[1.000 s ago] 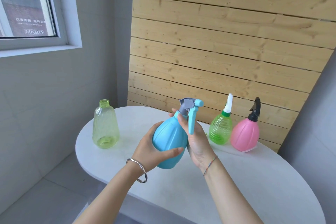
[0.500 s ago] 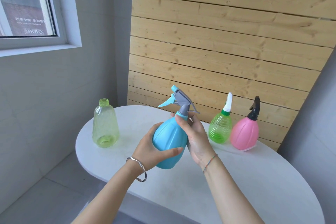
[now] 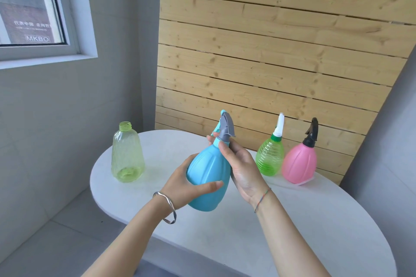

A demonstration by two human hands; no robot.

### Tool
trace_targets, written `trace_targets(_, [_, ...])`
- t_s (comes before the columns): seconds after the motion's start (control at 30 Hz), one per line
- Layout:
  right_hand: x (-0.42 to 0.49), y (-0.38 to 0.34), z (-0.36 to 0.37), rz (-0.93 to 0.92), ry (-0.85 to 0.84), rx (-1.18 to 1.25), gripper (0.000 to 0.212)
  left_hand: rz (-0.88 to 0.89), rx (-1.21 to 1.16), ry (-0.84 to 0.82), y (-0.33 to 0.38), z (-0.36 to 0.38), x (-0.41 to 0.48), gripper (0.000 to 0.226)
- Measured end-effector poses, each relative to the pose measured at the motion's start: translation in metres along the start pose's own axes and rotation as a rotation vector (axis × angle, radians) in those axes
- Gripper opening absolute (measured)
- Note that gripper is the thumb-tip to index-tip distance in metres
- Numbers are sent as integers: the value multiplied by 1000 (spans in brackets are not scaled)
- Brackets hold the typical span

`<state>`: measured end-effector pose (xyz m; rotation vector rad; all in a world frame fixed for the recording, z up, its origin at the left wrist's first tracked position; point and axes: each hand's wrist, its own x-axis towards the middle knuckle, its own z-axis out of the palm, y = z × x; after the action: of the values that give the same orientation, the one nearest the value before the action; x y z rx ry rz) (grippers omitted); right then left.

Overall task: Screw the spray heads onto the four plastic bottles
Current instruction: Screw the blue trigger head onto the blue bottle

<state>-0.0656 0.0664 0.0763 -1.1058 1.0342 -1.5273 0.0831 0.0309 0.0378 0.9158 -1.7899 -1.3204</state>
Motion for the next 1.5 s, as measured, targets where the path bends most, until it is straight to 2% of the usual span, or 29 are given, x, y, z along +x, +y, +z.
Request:
trace_targets(0.17, [4, 4, 1, -70, 105, -6, 20, 15, 24, 26, 0, 2, 1, 75])
trace_targets(0.3, [6, 12, 3, -125, 186, -26, 8, 21, 55, 79, -4, 5, 2, 80])
trace_targets(0.6, [3, 15, -18, -202, 286, -79, 8, 35, 68, 112, -4, 35, 8, 77])
trace_targets(0.77, [-4, 8, -49, -221, 363, -180, 9, 20, 126, 22, 1, 62, 21, 79])
trace_targets(0.83, [-6, 4, -67, -229, 390, -257, 5, 6, 160, -66, 0, 76, 27, 71])
trace_targets(0.93, [-13, -7, -101, -221, 448, -340, 12, -37, 190, -146, -13, 101, 36, 61])
trace_targets(1.03, [-24, -17, -136, -245, 507, -370, 16, 30, 422, -78, -30, 116, 51, 46])
trace_targets(1.1, [-29, -23, -155, -252, 536, -345, 17, 101, 576, -55, -37, 122, 65, 46])
trace_targets(1.23, [-29, -23, -172, -270, 544, -328, 15, 167, 812, -138, -46, 138, 96, 47])
trace_targets(1.37, [-28, -22, -170, -264, 502, -338, 21, 155, 919, -201, -52, 151, 111, 47])
trace_targets(1.5, [-26, -23, -165, -249, 475, -330, 20, 198, 961, -163, -56, 140, 108, 41])
